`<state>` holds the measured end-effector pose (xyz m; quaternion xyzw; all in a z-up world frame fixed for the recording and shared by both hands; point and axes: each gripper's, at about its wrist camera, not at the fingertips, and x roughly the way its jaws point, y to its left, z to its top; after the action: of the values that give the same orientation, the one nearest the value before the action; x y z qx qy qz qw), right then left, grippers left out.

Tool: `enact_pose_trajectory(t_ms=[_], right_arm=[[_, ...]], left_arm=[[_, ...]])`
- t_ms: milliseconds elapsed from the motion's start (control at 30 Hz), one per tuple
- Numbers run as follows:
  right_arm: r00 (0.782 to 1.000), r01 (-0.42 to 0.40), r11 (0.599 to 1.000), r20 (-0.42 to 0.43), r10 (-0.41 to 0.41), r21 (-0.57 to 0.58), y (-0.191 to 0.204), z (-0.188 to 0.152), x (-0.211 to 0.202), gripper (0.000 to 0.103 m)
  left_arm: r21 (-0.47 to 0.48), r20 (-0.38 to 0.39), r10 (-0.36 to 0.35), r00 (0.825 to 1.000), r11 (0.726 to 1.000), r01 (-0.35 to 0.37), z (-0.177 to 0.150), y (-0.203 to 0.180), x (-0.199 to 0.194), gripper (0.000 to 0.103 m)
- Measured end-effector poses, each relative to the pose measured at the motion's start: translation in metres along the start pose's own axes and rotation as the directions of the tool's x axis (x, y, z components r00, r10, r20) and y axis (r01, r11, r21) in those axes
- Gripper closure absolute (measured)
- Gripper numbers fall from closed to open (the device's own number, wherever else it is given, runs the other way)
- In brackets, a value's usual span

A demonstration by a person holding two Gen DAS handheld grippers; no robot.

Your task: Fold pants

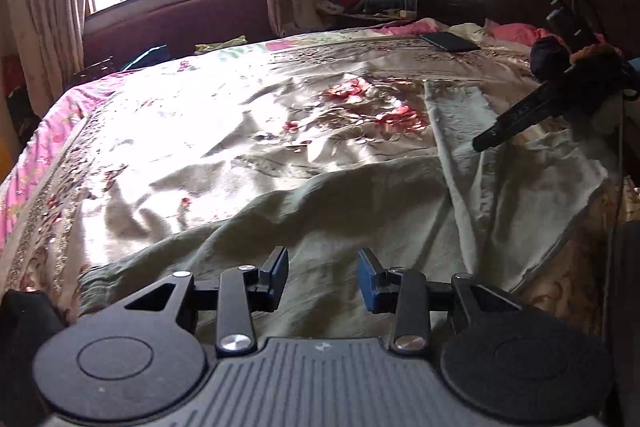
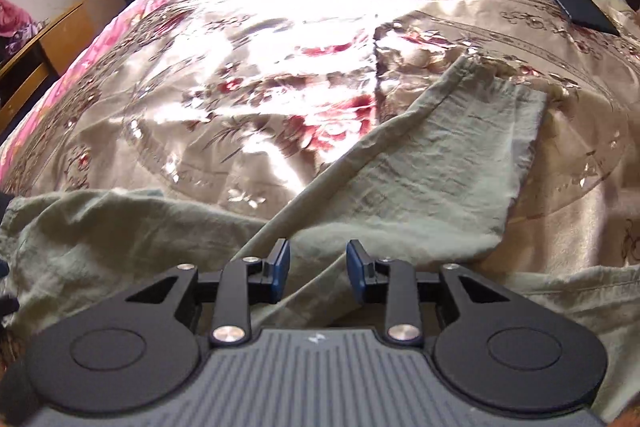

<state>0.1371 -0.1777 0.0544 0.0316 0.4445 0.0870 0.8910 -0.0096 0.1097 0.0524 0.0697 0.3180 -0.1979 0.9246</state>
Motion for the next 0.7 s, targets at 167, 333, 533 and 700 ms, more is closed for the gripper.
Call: enact_pose_trajectory(t_ms=[167,333,533,700], right_arm=[[0.998,0.058,0.960,-0.002,-0.060,0.273,-0.060,0.057,0.054,0.067],[0.987,0.158,0.926,-0.015,-0.163,0.343,-0.082,0.087,0.101,0.066],[0.960,0.272,0.923,-0.006,-0.281,0.273,-0.084,0.103,0.124,0.080],[0.971,0.227,0.921,-0.001,-0.239,0.317,-0.094,0.105,0.120,0.102]], left_arm=[[0.035,-0.040,-0.141,0.989,0.989,0.143,0.027,-0.059,0.066,0.052],[0.023,-0.099,-0.199,0.975,0.979,0.202,0.037,-0.078,0.103,0.052],[-0.032,-0.140,-0.226,0.964,0.974,0.224,0.025,-0.083,0.123,0.052],[-0.114,-0.114,-0.254,0.960,0.964,0.242,0.025,-0.073,0.126,0.052]])
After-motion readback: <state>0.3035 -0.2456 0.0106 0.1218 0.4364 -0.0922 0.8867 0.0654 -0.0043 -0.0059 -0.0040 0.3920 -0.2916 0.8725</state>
